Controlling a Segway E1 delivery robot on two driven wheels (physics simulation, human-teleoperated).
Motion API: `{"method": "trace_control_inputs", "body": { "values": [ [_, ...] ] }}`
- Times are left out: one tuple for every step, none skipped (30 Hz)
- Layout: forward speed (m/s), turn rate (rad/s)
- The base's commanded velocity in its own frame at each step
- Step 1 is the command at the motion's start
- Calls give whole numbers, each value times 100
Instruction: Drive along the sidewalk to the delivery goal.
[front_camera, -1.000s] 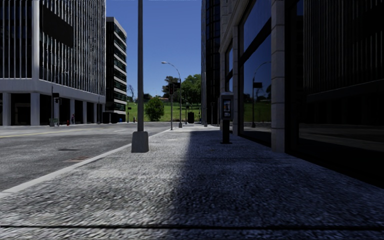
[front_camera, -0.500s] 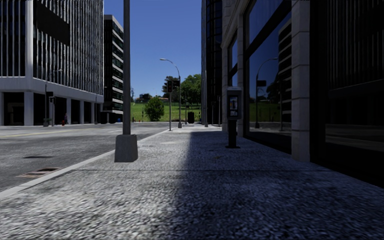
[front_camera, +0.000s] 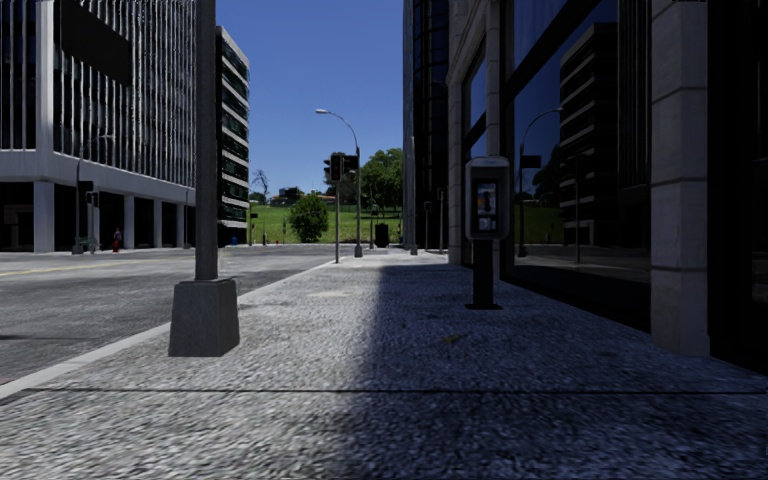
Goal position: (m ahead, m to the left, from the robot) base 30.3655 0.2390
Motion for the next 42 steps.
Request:
{"method": "trace_control_inputs", "body": {
  "values": [
    [200,0],
    [200,0],
    [200,0],
    [200,0],
    [200,0],
    [200,0],
    [200,0],
    [200,0],
    [200,0],
    [200,0],
    [200,0],
    [200,0],
    [200,0],
    [200,0],
    [200,0],
    [200,0],
    [200,0],
    [200,0],
    [200,0],
    [200,0],
    [200,0],
    [200,0],
    [200,0],
    [200,0],
    [200,0],
    [200,0],
    [200,0],
    [200,0],
    [200,0],
    [200,0],
    [200,0],
    [200,0],
    [200,0],
    [200,0],
    [200,0],
    [200,0],
    [200,0],
    [200,0],
    [200,0],
    [200,0],
    [200,0],
    [200,0]
  ]
}}
